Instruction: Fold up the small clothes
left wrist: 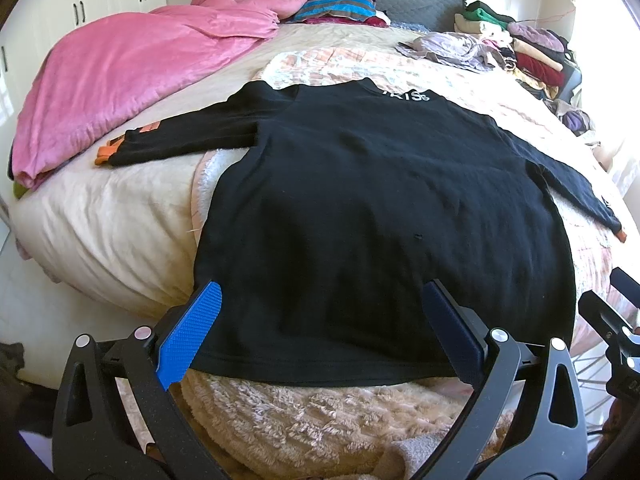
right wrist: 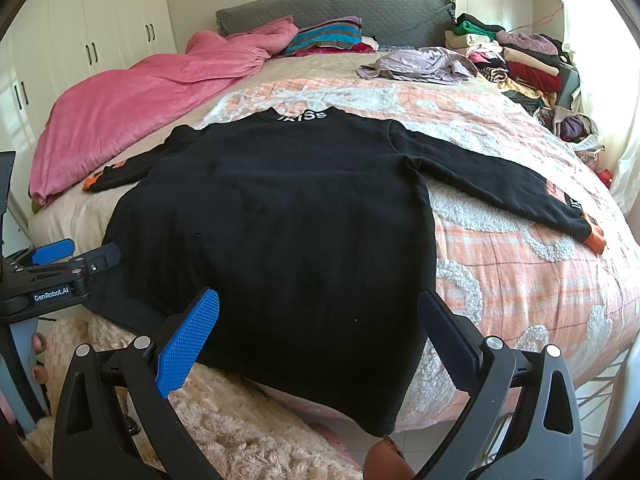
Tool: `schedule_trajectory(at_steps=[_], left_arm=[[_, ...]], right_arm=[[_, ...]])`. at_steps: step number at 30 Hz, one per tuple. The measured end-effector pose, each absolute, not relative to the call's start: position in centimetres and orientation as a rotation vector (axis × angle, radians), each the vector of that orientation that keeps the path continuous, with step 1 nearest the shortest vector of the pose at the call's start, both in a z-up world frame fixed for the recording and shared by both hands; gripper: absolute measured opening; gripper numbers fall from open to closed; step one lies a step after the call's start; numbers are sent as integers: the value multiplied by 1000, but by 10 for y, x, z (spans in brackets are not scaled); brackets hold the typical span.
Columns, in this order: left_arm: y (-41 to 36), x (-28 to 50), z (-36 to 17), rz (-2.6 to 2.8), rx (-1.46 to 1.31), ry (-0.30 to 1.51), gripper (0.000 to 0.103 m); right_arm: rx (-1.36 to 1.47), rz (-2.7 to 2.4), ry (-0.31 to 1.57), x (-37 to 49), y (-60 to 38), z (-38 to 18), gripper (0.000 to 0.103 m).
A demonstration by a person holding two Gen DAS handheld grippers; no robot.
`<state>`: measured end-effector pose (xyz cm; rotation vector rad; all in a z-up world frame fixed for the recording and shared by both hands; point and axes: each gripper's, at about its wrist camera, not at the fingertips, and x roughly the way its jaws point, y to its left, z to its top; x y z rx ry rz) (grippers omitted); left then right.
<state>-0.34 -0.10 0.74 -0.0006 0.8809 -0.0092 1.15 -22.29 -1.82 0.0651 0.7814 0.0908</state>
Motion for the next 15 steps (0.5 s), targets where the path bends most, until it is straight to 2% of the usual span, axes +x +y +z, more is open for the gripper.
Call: schedule_trajectory(at_steps=[15], left_arm=[[-5, 8, 6, -1, 7, 886, 94]], right_arm=[[96, 78, 768, 29, -234, -7, 99]])
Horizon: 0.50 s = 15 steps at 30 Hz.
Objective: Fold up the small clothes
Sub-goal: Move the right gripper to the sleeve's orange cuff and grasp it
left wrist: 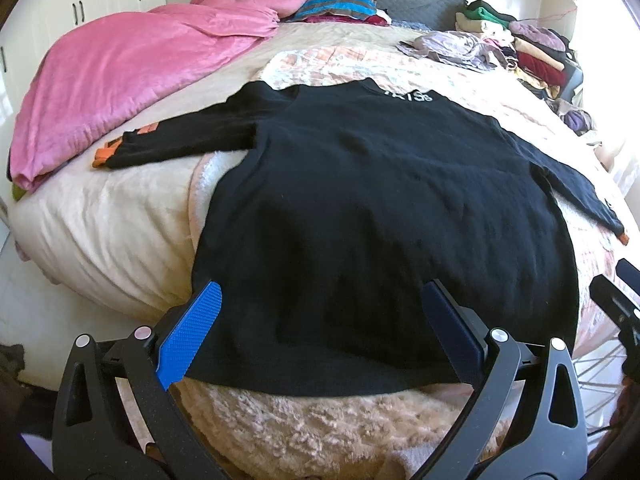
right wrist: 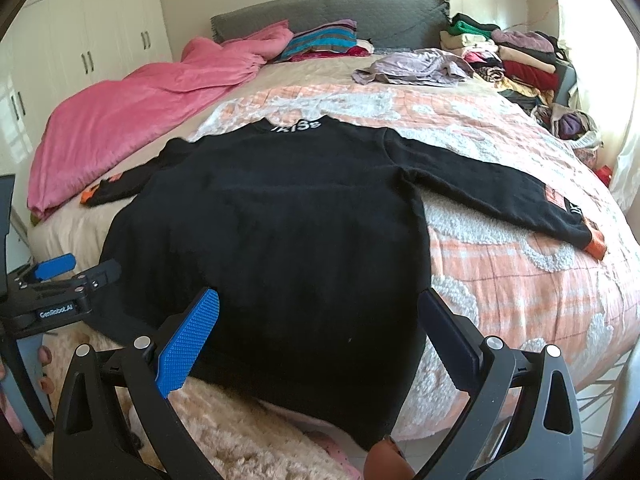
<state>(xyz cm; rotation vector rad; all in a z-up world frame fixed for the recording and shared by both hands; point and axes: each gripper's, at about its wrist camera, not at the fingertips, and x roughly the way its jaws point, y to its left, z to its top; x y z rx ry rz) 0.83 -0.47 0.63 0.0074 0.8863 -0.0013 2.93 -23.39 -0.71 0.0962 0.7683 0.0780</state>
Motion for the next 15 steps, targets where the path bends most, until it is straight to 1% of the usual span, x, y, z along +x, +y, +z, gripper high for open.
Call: schedule_trajectory(at_steps=[15], left_arm=[[-10, 69, 18, -28, 8, 882, 94]], right_arm=[[185, -24, 743, 73, -278, 2, 99]])
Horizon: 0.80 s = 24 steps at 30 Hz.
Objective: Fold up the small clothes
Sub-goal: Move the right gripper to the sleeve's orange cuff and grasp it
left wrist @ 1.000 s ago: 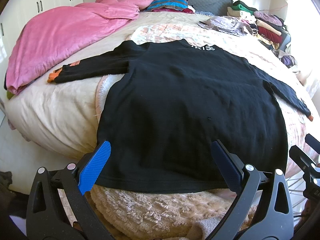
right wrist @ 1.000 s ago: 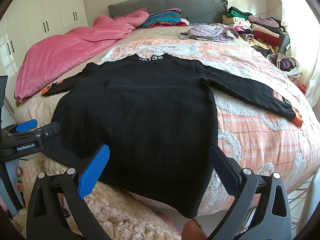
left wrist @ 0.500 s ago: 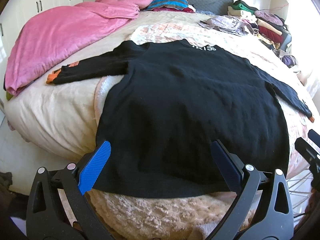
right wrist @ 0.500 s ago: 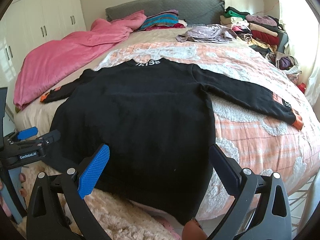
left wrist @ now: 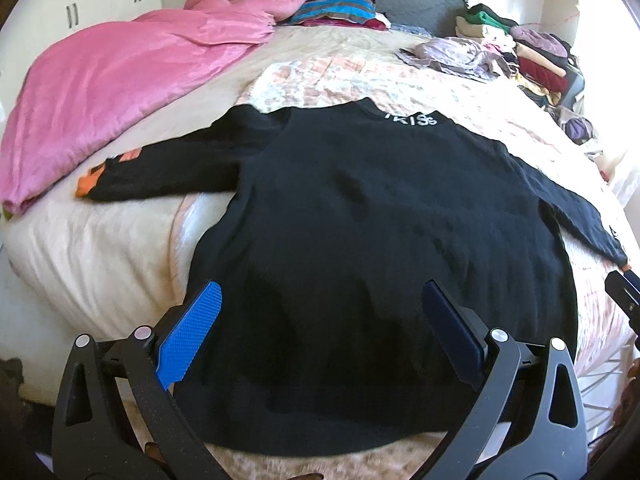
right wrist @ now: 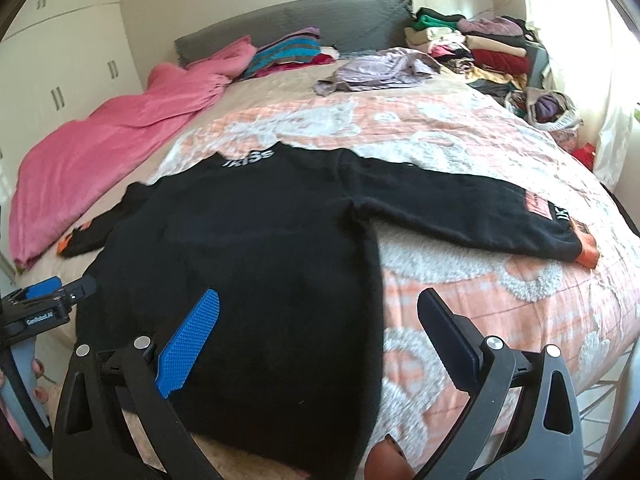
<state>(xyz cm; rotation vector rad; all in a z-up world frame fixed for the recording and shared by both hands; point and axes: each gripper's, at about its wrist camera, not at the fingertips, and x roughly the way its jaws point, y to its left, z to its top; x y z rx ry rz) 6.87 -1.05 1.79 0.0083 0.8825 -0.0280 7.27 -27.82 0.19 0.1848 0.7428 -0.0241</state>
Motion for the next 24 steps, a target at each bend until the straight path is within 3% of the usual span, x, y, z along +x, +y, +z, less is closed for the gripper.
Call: schedule_trajectory(at_steps=[24], left_arm=[[-58, 180, 21, -97, 79, 915, 94]], right_arm=[[330, -327, 813, 130, -391, -36, 99]])
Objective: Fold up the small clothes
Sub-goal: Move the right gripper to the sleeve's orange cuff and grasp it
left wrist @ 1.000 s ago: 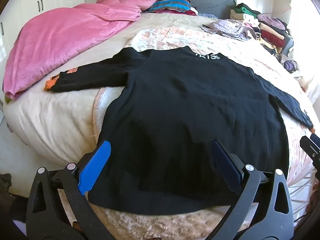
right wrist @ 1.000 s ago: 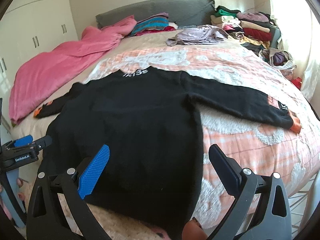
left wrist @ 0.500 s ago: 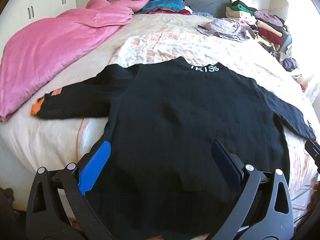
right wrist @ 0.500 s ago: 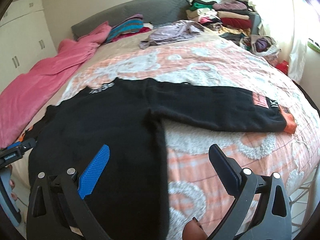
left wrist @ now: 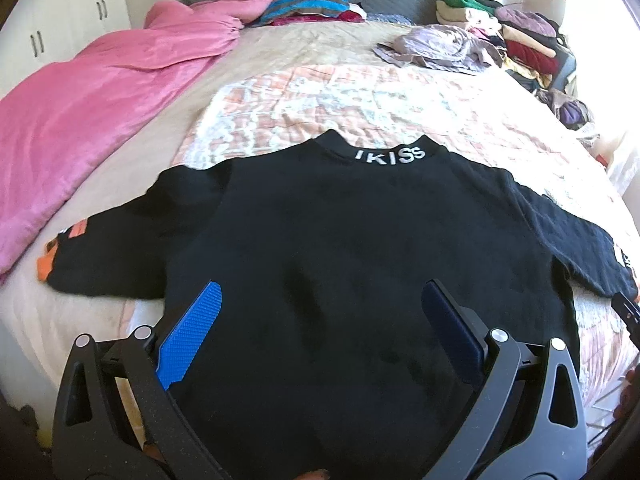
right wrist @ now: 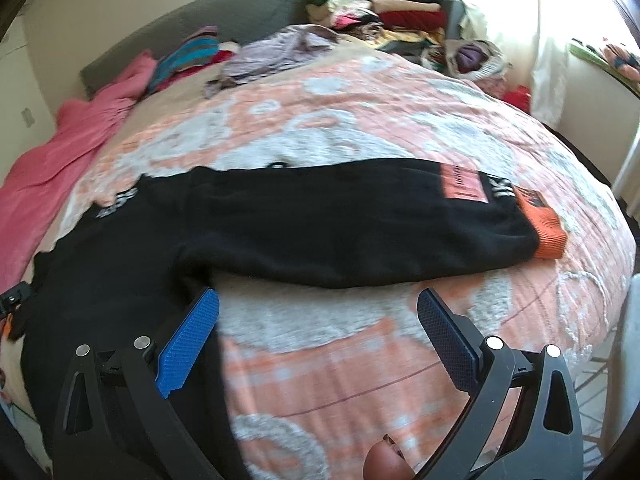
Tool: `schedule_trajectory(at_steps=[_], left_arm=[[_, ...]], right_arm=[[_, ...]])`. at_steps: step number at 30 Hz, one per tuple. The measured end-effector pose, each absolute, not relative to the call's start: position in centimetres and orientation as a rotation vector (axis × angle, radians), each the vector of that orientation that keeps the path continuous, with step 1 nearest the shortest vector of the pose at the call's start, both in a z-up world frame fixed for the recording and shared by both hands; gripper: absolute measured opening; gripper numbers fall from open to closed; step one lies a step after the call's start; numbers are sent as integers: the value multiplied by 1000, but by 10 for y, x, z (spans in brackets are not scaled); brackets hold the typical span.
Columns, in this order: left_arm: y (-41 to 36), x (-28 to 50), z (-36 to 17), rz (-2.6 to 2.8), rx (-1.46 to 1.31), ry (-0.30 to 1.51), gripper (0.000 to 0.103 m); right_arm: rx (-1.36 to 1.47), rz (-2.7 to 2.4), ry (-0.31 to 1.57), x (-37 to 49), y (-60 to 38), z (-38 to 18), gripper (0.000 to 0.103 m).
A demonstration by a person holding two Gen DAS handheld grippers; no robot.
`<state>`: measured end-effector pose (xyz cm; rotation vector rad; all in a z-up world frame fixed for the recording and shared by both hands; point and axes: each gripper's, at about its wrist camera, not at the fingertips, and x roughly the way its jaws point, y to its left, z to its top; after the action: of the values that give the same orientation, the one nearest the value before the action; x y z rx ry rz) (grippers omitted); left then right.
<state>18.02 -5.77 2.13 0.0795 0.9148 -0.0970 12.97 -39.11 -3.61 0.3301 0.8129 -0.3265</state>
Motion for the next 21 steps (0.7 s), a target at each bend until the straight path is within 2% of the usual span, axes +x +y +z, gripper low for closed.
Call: schedule_trajectory(at_steps=[13, 21], left_arm=[[-83, 213, 6, -155, 119, 966, 94], [-89, 230, 0, -186, 98, 970, 94]], right_arm=[[416, -493, 861, 135, -443, -61, 99], [558, -617, 830, 132, -492, -73, 99]])
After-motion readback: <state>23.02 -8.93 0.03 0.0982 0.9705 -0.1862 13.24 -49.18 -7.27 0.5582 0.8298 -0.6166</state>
